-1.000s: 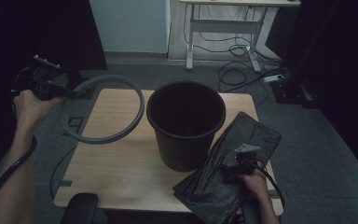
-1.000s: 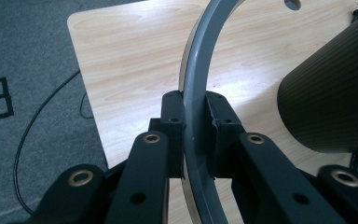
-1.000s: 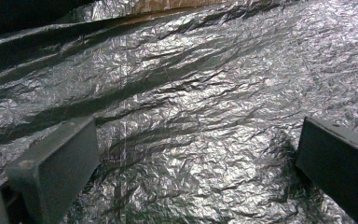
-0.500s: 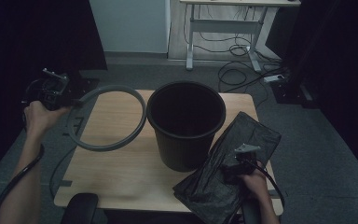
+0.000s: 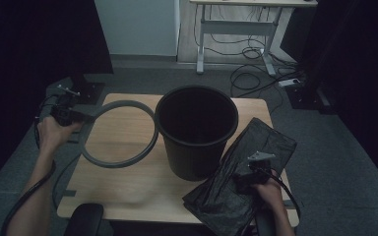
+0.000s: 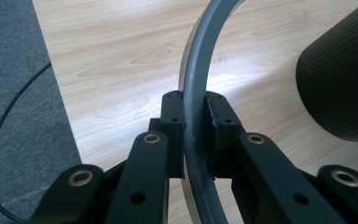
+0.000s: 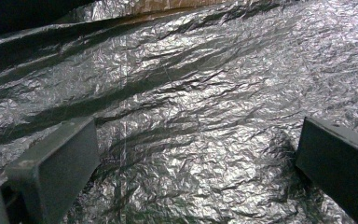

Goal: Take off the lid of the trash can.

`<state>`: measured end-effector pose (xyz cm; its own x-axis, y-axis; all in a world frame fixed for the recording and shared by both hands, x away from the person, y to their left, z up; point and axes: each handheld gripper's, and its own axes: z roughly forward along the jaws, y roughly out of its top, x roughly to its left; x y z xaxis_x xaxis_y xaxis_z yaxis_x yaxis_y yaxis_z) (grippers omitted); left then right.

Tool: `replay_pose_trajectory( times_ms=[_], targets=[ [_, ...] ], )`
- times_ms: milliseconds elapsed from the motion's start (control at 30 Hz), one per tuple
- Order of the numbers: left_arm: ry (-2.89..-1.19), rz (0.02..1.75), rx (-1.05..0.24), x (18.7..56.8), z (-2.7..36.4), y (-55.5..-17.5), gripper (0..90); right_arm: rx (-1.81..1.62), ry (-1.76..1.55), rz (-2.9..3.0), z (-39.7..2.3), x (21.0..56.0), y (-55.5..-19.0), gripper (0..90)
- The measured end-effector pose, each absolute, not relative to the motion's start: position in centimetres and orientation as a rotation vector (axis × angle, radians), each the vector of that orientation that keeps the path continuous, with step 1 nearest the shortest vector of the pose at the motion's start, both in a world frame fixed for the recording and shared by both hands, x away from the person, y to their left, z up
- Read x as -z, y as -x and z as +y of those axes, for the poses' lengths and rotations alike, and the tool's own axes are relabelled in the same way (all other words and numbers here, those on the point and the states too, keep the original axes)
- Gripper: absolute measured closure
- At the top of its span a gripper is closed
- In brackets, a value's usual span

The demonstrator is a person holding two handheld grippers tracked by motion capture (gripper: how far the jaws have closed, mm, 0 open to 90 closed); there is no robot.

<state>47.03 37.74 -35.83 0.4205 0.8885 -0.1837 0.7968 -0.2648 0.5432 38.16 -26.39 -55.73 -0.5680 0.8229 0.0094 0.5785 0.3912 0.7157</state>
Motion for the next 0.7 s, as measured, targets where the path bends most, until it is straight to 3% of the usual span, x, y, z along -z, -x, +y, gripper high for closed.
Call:
replay_pose_trajectory(
  times_ms=[700],
  targets=[
    [-2.105, 1.408, -0.203, 41.8, 37.3, -46.2, 78.5, -0.978, -1.215, 2.308, -26.4, 55.7, -38.2, 0.0]
  ],
)
